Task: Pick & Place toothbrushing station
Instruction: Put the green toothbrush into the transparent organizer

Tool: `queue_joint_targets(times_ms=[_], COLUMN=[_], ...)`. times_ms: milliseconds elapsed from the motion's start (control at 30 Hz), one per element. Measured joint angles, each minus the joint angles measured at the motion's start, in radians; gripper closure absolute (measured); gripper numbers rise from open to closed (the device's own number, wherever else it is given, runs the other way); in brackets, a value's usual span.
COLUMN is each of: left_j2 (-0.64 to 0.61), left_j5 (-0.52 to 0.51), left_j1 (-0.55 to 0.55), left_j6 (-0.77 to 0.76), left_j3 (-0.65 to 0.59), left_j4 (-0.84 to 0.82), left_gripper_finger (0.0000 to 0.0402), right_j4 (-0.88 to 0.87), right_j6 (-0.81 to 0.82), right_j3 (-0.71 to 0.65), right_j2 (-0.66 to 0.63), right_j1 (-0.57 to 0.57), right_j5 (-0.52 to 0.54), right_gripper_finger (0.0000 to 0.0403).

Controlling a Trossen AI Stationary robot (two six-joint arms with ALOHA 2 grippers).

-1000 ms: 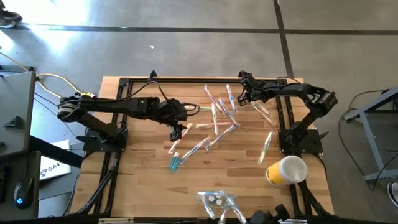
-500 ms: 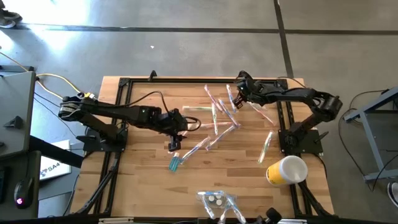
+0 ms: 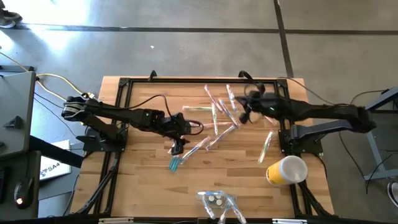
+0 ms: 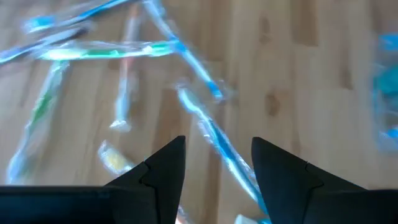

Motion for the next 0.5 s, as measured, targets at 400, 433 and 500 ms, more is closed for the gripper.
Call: queue_joint_targets(times_ms=[400,433,500], left_j2=[0.000,0.000,0.000], left_j5=[0.085,0.084,0.084], left_j1=[-0.090,-0.098,-0.121], left_j6=[0.070,0.068,0.053], left_j3=[0.000,0.000,0.000], left_j4=[0.102,0.100,0.101], left_gripper_finger=[0.0224,0.0224,0.0224], right_j4=[0.234,0.254,0.314], right_j6=[0.048,0.056,0.068], right_j3=[0.002,0.000,0.000], right_j2=[-0.032,-0.019,0.009], right_j1=[0.556,0.597,0.671], right_j5=[-0.058,-0.058,-0.058], right_gripper_finger=[0.0401,0.0401,0.0401])
